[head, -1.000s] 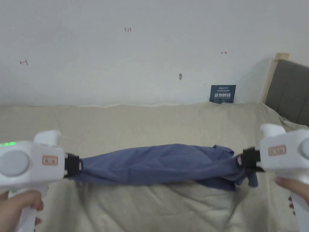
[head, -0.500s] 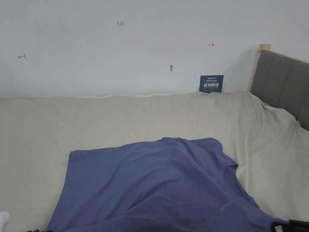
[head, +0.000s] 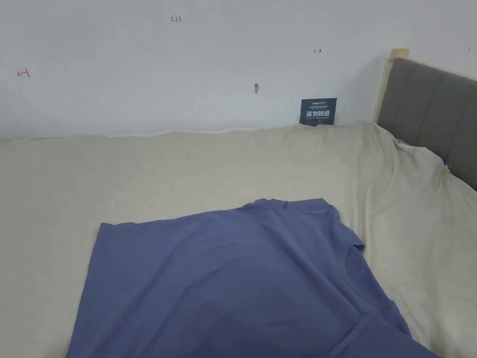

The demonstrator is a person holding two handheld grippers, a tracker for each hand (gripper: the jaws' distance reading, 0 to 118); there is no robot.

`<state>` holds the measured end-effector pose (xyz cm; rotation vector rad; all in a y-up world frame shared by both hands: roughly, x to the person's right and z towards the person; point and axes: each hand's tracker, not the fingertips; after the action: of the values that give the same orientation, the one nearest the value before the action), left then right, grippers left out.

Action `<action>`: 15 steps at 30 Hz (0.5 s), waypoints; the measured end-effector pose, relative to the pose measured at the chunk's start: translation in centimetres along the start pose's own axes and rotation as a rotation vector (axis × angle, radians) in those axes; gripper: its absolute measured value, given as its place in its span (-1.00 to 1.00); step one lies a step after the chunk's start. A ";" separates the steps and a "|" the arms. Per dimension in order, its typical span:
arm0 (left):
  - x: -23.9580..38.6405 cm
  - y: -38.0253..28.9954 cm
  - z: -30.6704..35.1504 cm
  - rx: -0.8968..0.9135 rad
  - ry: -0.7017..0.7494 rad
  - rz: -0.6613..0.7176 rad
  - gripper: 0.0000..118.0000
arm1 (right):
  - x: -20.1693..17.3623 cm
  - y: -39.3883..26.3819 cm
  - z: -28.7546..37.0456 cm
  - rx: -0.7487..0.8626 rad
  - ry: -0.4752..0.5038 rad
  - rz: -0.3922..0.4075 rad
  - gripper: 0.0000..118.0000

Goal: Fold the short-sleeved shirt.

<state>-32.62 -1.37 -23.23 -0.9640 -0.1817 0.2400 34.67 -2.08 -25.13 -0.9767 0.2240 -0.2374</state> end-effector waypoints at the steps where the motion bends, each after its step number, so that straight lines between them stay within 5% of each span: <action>1: -0.3 -0.1 -0.3 -0.015 -0.008 0.005 -0.88 | 0.2 -0.1 -0.5 -0.012 0.002 -0.010 -0.96; 6: -0.9 -0.9 -1.0 -0.068 0.028 0.001 -0.75 | -0.2 -0.3 -1.3 -0.042 -0.033 0.020 -0.88; 9: -0.1 -1.1 -0.4 -0.113 0.179 -0.082 0.53 | -0.8 -0.2 -0.6 -0.043 -0.154 0.087 0.36; 10: -0.2 -1.2 -0.2 -0.128 0.223 -0.109 0.82 | -0.6 -0.2 -0.5 -0.074 -0.194 0.096 0.65; 15: -2.3 -1.0 3.9 -0.017 0.220 -0.005 0.83 | 0.4 -0.2 3.2 0.001 -0.308 0.078 0.66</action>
<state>-35.70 0.53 -20.34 -0.9998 0.0155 0.1262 35.95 0.23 -23.30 -0.9874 -0.0195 -0.0139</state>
